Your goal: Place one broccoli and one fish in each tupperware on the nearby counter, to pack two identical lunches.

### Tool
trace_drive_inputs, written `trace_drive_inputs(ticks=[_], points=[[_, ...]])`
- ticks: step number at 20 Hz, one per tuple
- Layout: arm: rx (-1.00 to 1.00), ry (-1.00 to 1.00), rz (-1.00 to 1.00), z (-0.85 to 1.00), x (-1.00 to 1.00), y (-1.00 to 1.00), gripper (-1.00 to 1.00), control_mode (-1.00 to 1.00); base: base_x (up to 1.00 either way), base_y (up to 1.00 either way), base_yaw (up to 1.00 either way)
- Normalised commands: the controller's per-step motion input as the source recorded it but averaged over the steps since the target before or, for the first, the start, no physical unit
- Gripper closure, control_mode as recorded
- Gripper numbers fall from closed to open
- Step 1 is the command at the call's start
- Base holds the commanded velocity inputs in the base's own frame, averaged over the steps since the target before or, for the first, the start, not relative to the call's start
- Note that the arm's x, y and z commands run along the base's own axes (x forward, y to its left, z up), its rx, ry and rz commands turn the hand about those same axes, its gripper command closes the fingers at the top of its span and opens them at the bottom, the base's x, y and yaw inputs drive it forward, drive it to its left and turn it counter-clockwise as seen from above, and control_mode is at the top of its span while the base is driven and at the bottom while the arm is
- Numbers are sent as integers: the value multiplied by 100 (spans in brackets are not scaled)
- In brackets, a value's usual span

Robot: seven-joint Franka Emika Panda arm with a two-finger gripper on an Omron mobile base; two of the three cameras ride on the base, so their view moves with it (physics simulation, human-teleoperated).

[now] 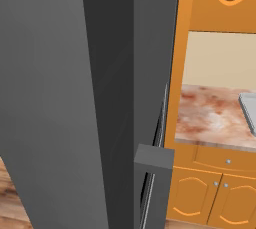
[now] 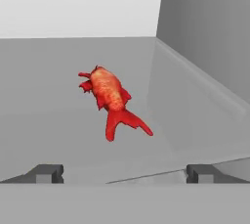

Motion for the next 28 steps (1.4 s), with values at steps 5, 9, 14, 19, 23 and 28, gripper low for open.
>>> trace_drive_inputs(ticks=[5, 9, 14, 19, 23, 28], points=[[0, 4, 0, 0, 48, -1, -100, -100, 0, 0, 0], [0, 4, 0, -7, 37, -3, -100, -100, 0, 0, 0], [0, 2, 0, -20, 28, -10, -100, -100, 0, 0, 0], [0, 2, 0, -19, 38, -13, -100, -100, 0, 0, 0], [0, 5, 0, -9, 54, -9, -100, -100, 0, 0, 0], [0, 8, 0, -9, 57, -1, -100, -100, 0, 0, 0]])
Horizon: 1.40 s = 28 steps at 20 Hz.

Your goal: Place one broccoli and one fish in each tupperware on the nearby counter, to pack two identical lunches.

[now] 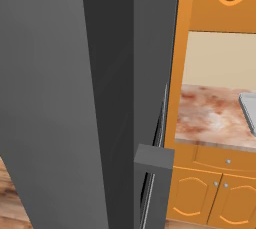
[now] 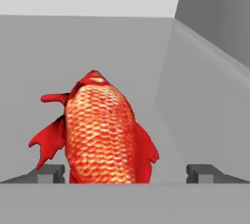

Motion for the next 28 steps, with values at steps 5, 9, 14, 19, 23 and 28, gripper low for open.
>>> trace_drive_inputs(ticks=[5, 9, 14, 19, 23, 28], points=[[0, 14, 0, -37, 21, 0, 100, -100, 0, 0, 0], [0, 6, 0, -51, 0, 0, 100, -100, 0, 0, 0], [0, 0, 0, -8, -3, 0, 100, -100, 0, 0, 0], [-3, -24, 0, -89, -40, 28, 100, -100, 0, 0, 0], [-5, -31, 0, -72, -56, 38, 100, -100, 0, 0, 0], [0, 2, 0, -2, -93, 39, 100, -100, 0, 0, 0]])
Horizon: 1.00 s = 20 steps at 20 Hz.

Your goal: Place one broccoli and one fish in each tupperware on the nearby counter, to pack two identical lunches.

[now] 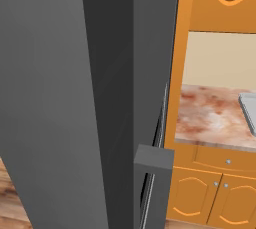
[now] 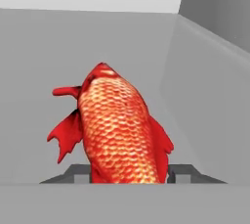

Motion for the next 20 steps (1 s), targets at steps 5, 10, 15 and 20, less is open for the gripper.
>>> trace_drive_inputs(ticks=[5, 10, 15, 20], points=[[1, 21, 0, 0, -100, 48, 100, -100, 0, 0, 0], [8, 19, -2, 0, -100, 53, 100, -100, 0, 0, 0], [10, 10, -6, -3, -100, 30, 100, -100, 0, 0, 0], [1, -2, -5, 0, -100, 2, 100, -100, 0, 0, 0]])
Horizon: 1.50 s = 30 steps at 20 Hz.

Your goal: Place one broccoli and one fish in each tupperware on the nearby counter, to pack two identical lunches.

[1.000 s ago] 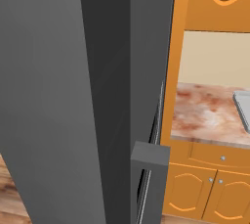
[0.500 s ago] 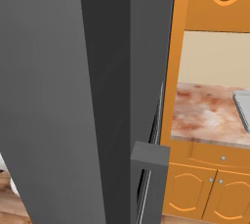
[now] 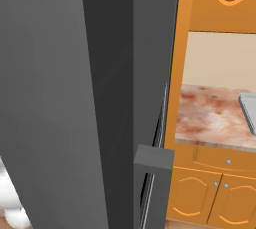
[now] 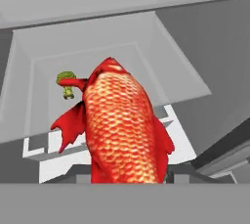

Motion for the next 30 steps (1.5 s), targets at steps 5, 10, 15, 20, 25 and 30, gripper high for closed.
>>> trace_drive_inputs(ticks=[5, 10, 15, 20, 25, 30], points=[[0, -2, -1, 0, -94, 0, 100, -100, 0, 0, 0], [0, 0, -1, 0, -66, 0, 100, -100, 0, 0, 0], [0, 0, -1, 0, -42, 5, 100, -100, 0, 0, 0], [0, 0, 0, 0, 0, 0, 100, 100, 0, 44, -3], [0, 0, 0, 0, 0, 0, 100, 100, -37, 44, -3], [0, 0, 0, 0, 0, 0, 100, 100, -99, 1, -6]])
